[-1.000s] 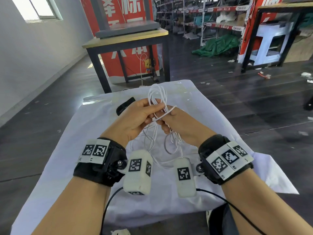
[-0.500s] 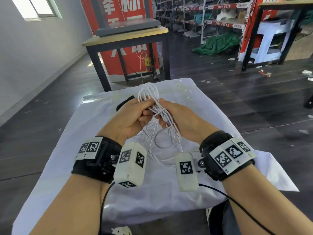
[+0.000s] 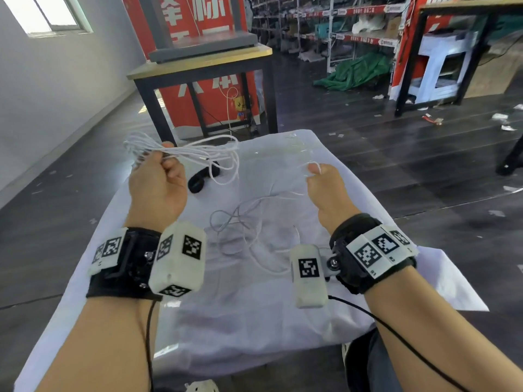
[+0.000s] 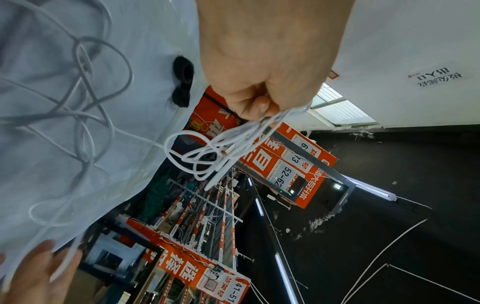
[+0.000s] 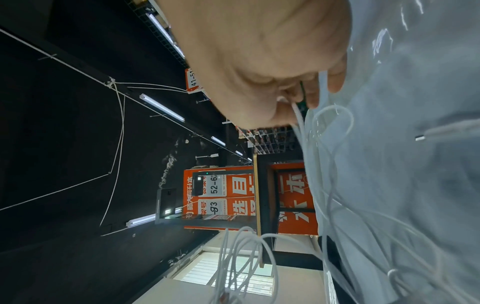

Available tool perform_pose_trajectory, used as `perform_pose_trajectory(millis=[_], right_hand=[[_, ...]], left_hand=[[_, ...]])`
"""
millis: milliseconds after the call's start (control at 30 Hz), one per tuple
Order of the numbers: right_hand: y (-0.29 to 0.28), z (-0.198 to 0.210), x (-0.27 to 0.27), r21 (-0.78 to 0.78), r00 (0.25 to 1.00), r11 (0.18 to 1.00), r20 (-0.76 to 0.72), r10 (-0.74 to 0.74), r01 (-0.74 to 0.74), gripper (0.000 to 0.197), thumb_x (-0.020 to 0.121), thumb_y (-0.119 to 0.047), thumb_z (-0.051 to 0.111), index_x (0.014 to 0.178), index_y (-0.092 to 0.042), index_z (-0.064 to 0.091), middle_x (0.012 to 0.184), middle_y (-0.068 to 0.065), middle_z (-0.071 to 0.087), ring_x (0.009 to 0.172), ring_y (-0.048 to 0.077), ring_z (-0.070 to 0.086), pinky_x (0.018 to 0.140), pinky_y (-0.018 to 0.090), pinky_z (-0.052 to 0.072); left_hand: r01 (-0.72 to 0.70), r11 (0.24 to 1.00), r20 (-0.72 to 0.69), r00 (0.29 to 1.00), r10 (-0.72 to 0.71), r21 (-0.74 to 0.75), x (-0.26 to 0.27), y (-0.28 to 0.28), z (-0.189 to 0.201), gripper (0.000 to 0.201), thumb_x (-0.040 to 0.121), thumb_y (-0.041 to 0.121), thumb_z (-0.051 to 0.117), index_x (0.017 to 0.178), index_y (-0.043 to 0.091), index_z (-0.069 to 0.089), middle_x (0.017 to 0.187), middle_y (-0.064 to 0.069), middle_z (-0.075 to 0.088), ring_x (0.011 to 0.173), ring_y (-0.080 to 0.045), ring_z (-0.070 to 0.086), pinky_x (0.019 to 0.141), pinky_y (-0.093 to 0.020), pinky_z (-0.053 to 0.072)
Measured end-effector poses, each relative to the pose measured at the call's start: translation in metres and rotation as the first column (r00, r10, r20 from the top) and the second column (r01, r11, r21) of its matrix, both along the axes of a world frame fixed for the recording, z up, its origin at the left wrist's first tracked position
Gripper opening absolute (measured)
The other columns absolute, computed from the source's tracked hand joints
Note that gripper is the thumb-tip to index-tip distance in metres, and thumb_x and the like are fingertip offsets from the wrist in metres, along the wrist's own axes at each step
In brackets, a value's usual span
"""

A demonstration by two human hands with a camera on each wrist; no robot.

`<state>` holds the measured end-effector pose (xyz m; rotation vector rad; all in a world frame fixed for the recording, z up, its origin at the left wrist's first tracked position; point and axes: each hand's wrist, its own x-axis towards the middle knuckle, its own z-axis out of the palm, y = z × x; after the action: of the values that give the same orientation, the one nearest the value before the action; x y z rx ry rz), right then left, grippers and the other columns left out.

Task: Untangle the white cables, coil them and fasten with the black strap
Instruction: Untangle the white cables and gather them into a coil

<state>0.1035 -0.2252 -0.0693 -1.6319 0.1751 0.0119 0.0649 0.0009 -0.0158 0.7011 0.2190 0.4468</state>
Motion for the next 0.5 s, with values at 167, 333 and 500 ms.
perform_pose_trajectory(millis=[167, 333, 500], right_hand=[[0.002, 0.001, 0.001, -0.144, 0.98, 0.986, 0.187, -0.062, 0.09, 0.068, 0.089, -0.03, 0.061, 0.145, -0.013, 0.026, 0.142, -0.004, 0.028, 0.127, 0.02, 0.036, 0.103, 0.04, 0.038], [0.013, 0.022, -0.02, -0.124, 0.882, 0.98, 0.43, 0.192, -0.152, 0.035, 0.095, -0.041, 0.051, 0.125, -0.024, 0.057, 0.126, -0.01, 0.056, 0.117, 0.005, 0.05, 0.099, 0.023, 0.039], [0.025, 0.027, -0.037, -0.31, 0.727, 0.782, 0.294, 0.62, -0.541, 0.026, 0.09, -0.038, 0.061, 0.107, -0.019, 0.064, 0.09, -0.008, 0.072, 0.084, 0.007, 0.066, 0.082, 0.02, 0.049]], left_hand=[[0.005, 0.995, -0.025, 1.0, -0.002, 0.103, -0.005, -0.006, 0.004, 0.023, 0.099, 0.0, 0.038, 0.082, 0.011, 0.049, 0.073, -0.002, 0.056, 0.042, -0.002, 0.038, 0.038, -0.013, 0.027], [0.257, 0.861, -0.192, 0.963, -0.19, 0.439, -0.01, -0.033, 0.014, 0.02, 0.098, -0.003, 0.038, 0.091, 0.005, 0.055, 0.064, -0.003, 0.065, 0.042, -0.002, 0.035, 0.035, -0.012, 0.027], [0.408, 0.702, -0.218, 0.912, -0.349, 0.584, -0.015, -0.06, 0.018, 0.019, 0.096, -0.006, 0.037, 0.098, 0.006, 0.052, 0.066, -0.002, 0.061, 0.041, -0.003, 0.032, 0.034, -0.012, 0.025]])
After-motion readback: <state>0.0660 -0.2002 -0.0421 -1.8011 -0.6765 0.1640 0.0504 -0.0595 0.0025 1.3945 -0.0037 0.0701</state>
